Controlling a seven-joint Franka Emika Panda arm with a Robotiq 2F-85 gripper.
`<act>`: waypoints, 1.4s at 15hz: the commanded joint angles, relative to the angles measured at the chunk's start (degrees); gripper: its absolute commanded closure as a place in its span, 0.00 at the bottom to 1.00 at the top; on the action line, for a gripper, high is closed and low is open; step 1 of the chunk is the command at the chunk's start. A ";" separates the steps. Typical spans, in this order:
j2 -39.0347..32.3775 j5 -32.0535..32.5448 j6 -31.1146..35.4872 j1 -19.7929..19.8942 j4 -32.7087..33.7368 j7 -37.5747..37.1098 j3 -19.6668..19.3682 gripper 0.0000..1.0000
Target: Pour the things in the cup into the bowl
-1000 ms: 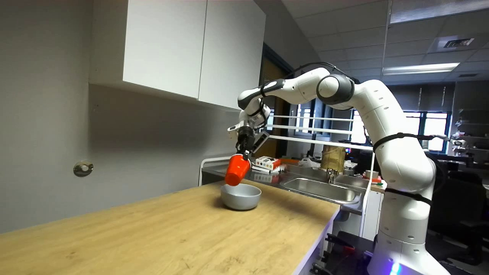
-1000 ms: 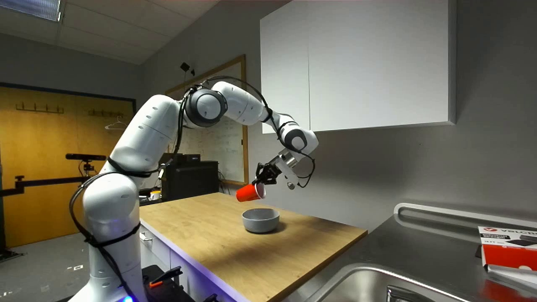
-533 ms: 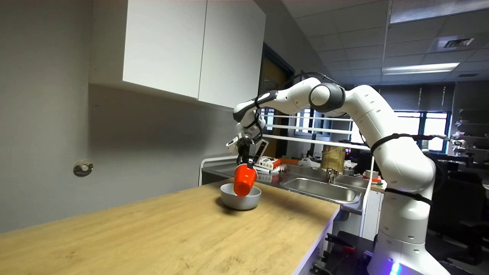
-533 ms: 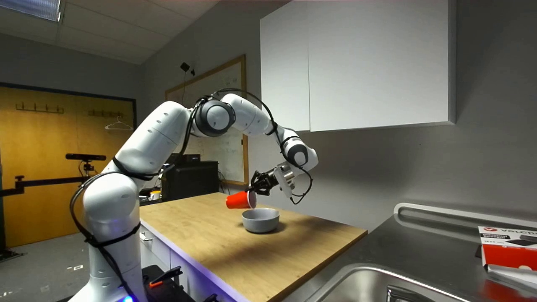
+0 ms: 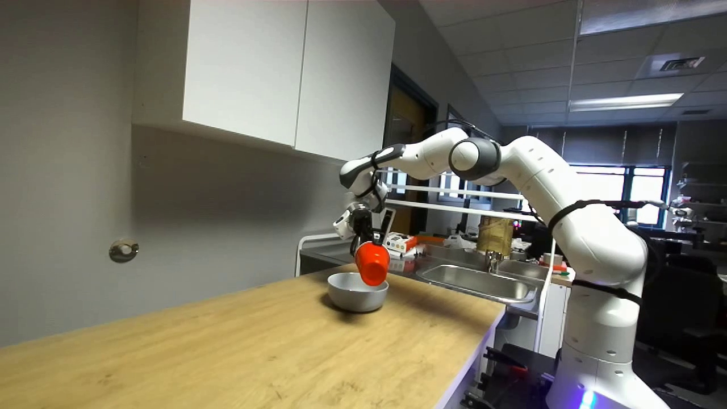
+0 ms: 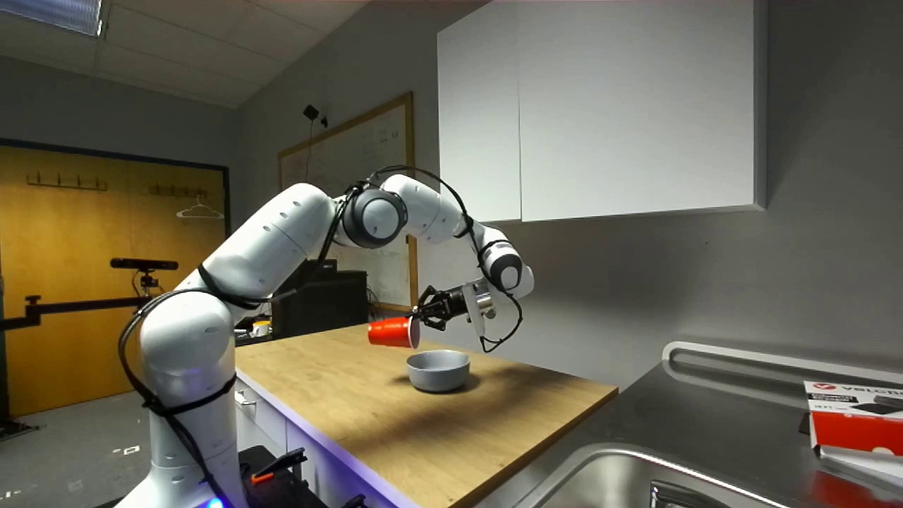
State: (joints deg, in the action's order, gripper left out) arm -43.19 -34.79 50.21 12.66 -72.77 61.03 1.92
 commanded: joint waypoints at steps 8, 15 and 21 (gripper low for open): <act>-12.33 -8.71 -13.57 1.29 17.50 -19.42 1.36 0.97; -18.57 -18.14 -18.61 1.91 29.67 -34.01 4.28 0.98; -24.15 -24.04 -19.75 1.83 36.03 -42.51 6.39 0.98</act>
State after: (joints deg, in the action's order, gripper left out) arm -62.78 -56.21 32.15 13.80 -43.60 24.08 6.21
